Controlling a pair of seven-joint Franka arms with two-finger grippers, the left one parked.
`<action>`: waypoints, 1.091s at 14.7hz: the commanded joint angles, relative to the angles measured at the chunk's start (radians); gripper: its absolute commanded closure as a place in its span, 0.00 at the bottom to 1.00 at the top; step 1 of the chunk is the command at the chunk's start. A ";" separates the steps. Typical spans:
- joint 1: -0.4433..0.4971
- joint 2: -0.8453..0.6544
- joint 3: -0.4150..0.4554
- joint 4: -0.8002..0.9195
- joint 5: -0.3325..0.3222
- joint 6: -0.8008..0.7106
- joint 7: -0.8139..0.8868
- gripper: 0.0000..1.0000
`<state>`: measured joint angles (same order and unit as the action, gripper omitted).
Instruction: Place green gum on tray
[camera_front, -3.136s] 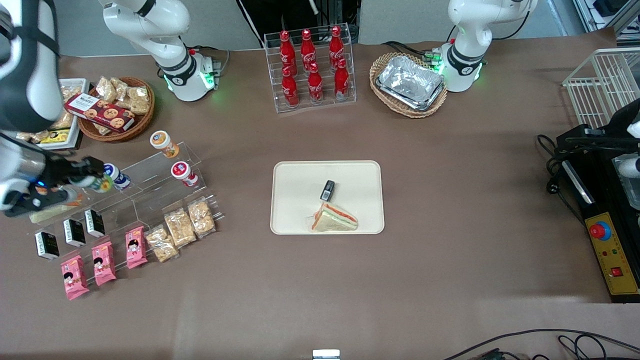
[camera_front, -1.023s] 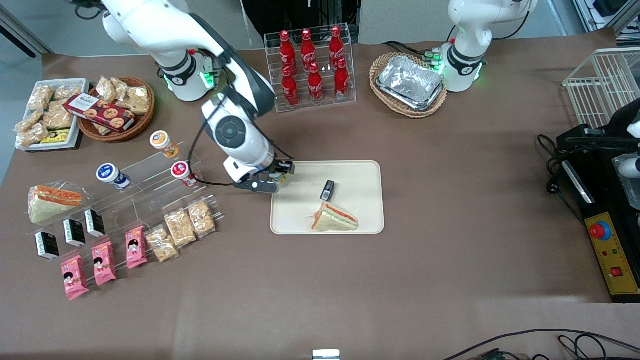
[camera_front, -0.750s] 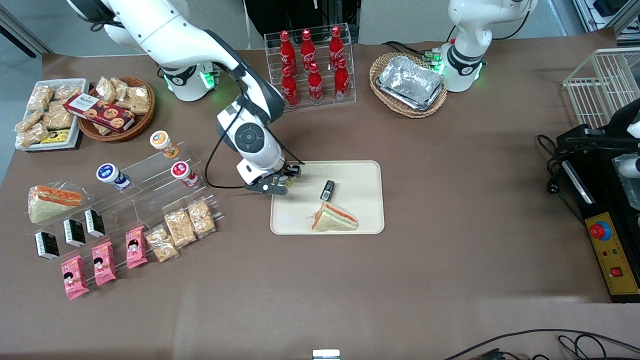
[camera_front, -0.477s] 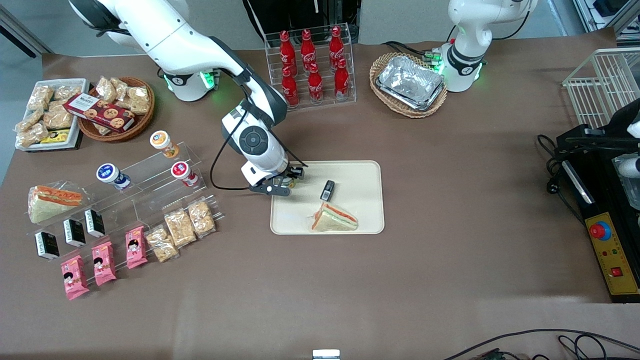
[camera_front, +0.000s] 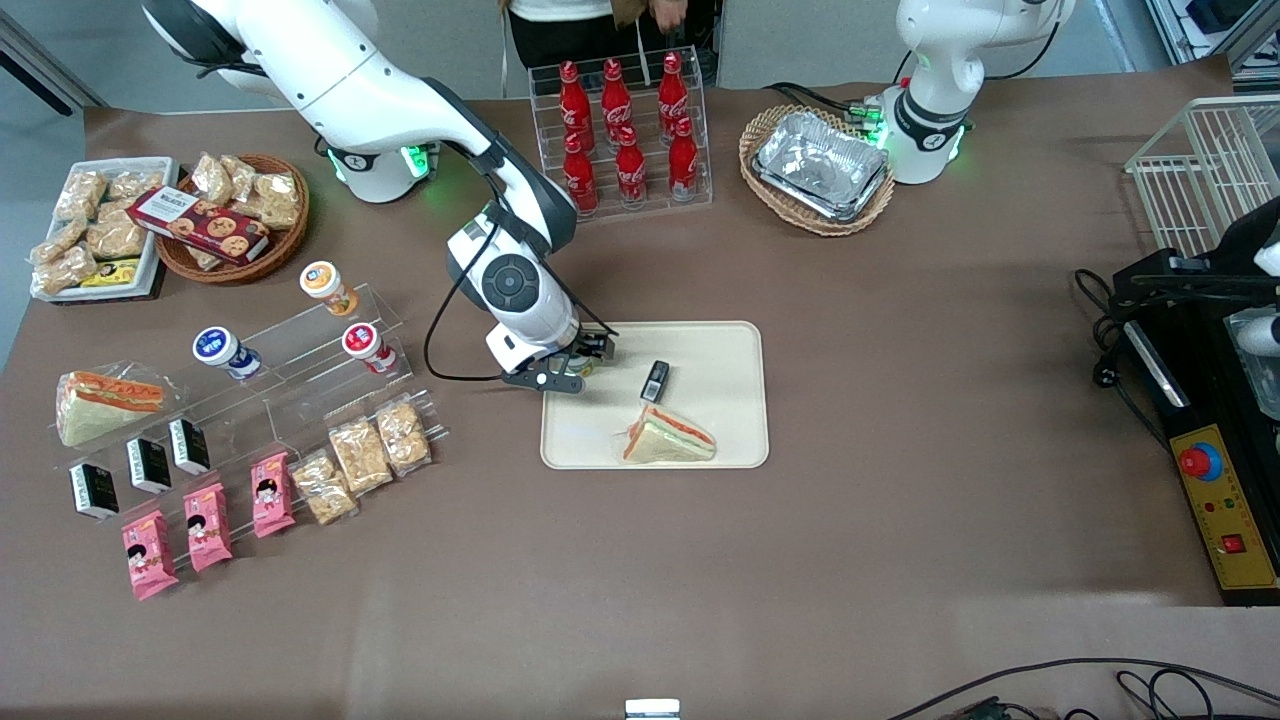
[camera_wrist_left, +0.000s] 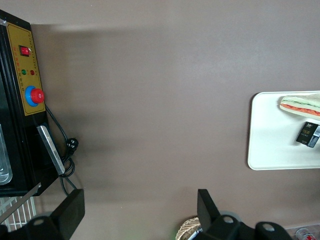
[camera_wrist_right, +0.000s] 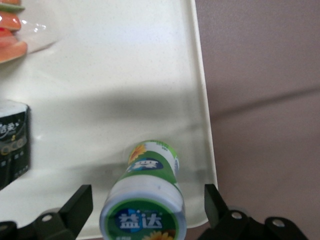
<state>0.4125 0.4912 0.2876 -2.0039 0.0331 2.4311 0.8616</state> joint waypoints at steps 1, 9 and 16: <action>-0.011 -0.028 -0.005 0.022 -0.021 -0.001 0.014 0.01; -0.161 -0.261 -0.064 0.202 -0.019 -0.458 -0.300 0.00; -0.414 -0.309 -0.067 0.470 -0.006 -0.819 -0.579 0.00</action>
<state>0.0713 0.1629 0.2114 -1.6357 0.0206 1.7333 0.3705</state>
